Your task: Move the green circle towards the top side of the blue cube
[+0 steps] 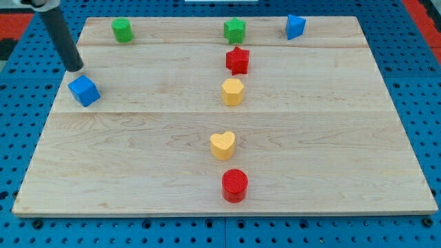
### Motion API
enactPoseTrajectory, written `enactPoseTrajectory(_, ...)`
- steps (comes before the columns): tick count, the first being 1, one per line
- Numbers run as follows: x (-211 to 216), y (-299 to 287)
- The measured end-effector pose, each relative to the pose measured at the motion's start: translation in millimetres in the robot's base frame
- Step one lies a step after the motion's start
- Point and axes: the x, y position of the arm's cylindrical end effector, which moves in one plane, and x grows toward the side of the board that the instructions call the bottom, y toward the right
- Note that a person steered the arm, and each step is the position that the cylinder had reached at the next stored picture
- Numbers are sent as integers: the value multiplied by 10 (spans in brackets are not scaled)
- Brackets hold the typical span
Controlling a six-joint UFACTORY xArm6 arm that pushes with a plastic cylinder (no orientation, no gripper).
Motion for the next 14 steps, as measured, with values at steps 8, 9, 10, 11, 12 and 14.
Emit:
enactPoseTrajectory(8, -1536, 326)
enactPoseTrajectory(9, -1101, 271)
enactPoseTrajectory(10, -630, 728)
enactPoseTrajectory(11, -485, 723)
enactPoseTrajectory(12, -1019, 1000)
enactPoseTrajectory(14, -295, 613)
